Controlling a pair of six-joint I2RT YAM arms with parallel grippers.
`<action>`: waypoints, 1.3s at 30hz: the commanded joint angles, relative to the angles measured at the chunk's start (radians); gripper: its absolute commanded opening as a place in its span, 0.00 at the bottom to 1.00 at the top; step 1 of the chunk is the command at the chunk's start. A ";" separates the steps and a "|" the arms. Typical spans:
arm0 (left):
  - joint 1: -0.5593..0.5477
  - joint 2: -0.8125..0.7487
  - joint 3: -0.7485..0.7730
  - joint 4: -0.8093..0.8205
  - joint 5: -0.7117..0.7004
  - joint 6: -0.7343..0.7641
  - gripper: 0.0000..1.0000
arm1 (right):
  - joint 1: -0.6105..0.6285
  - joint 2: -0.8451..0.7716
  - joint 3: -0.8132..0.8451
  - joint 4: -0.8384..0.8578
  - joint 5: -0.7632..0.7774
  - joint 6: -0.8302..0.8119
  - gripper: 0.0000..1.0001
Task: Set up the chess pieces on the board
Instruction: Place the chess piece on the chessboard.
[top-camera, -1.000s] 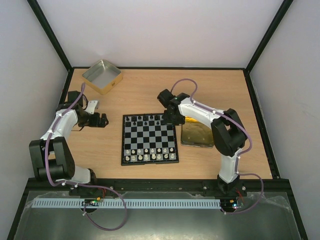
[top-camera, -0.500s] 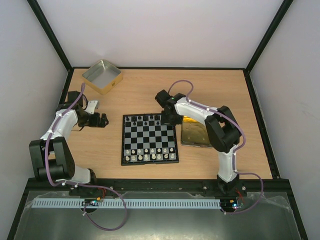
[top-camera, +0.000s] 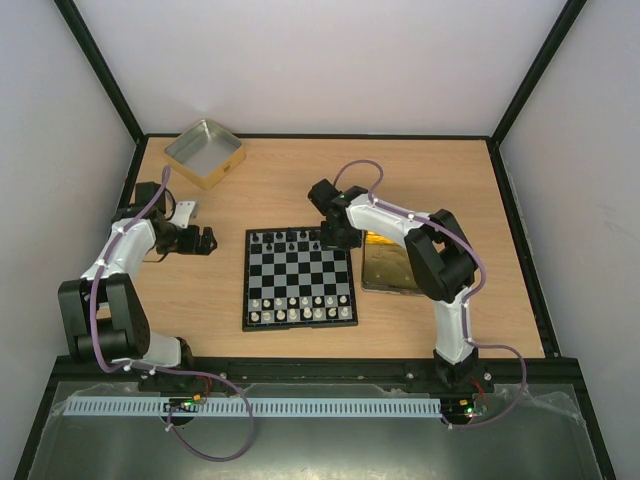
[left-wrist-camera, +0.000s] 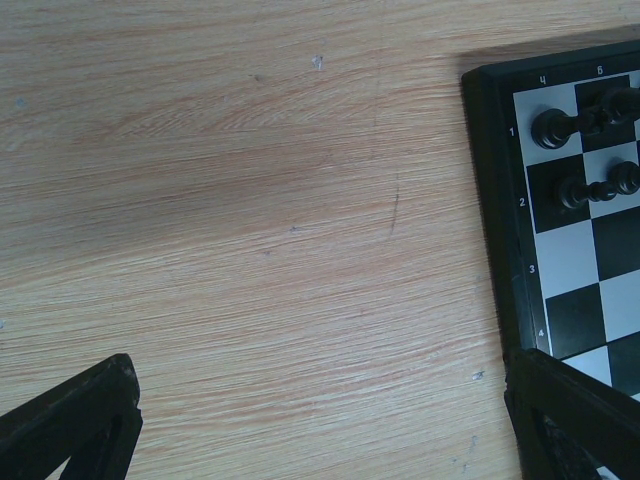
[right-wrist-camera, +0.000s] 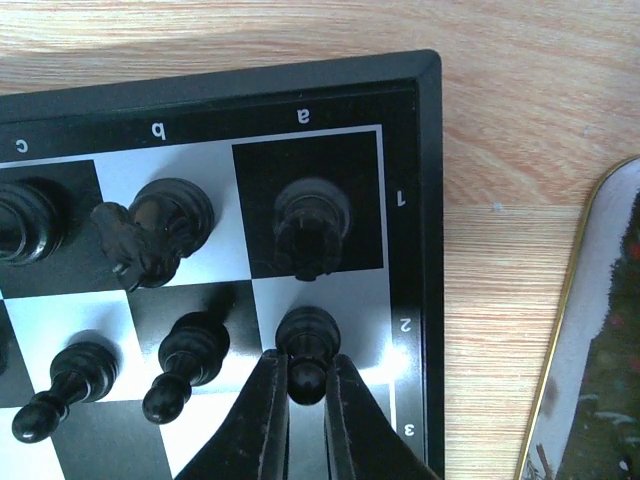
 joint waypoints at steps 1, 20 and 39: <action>0.008 -0.007 -0.008 -0.003 0.011 -0.008 0.99 | 0.004 0.019 0.021 -0.014 0.023 -0.007 0.08; 0.007 -0.001 -0.007 -0.006 0.015 -0.005 0.99 | -0.006 -0.078 0.013 -0.071 0.001 0.000 0.21; -0.038 -0.041 0.037 -0.059 0.038 0.044 0.99 | -0.022 -0.357 -0.083 -0.121 -0.027 -0.106 0.95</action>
